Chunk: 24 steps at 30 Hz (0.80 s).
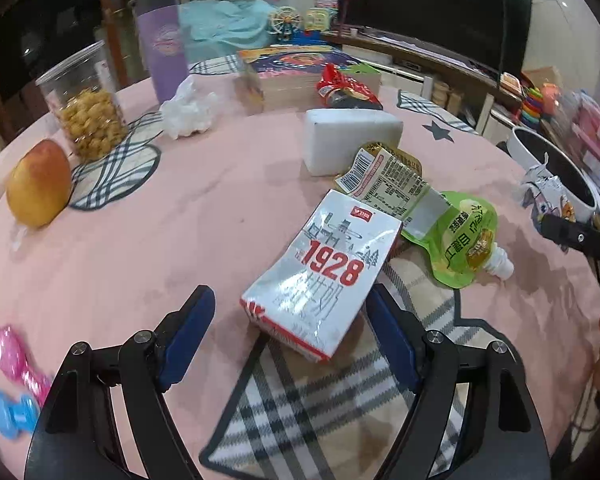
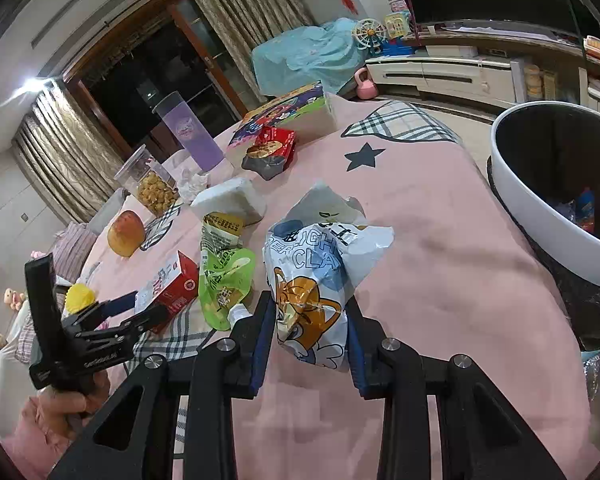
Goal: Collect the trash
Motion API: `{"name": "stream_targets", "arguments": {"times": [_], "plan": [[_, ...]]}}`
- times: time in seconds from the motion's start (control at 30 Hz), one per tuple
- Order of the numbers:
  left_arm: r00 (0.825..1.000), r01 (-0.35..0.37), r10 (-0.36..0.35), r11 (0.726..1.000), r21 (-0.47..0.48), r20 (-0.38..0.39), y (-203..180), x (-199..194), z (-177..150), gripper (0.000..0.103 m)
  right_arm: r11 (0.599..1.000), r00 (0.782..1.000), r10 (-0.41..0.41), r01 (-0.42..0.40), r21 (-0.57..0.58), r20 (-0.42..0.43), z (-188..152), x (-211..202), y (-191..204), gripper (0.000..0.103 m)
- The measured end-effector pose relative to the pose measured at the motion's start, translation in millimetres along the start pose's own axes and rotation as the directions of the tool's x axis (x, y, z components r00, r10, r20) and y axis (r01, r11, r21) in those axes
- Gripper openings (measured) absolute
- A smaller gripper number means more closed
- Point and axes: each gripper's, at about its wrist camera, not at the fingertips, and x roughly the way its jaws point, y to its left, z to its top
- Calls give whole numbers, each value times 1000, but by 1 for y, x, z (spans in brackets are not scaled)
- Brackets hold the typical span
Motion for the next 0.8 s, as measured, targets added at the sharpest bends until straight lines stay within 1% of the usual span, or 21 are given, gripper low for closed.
{"name": "stream_targets", "arguments": {"times": [0.07,0.1,0.23,0.33,0.4,0.47,0.63,0.8], "plan": [[1000,29,-29,1000,11,-1,-2,1,-1,59,1000,1000,-1,1,3,1,0,0,0,33],[999,39,-39,999,19,-5,-3,1,-2,59,1000,1000,-3,3,5,2,0,-1,-1,33],[999,28,-29,999,33,28,-10,-7,-5,58,1000,1000,-2,2,5,2,0,-1,-2,33],[999,26,-25,1000,-6,43,-11,-15,-5,58,1000,1000,2,-2,3,9,-1,-4,-3,33],[998,40,-38,999,-37,55,-13,-24,-6,58,1000,1000,7,-7,4,19,0,-10,-5,33],[996,55,-52,997,-47,66,-18,-31,-5,58,1000,1000,7,-7,8,28,1,-14,-7,33],[991,103,-101,994,-25,89,-50,-45,3,58,1000,999,0,-1,16,48,3,-27,-15,33],[987,141,-142,990,16,81,-86,-43,14,58,1000,998,-14,12,28,63,3,-40,-26,33]]}}
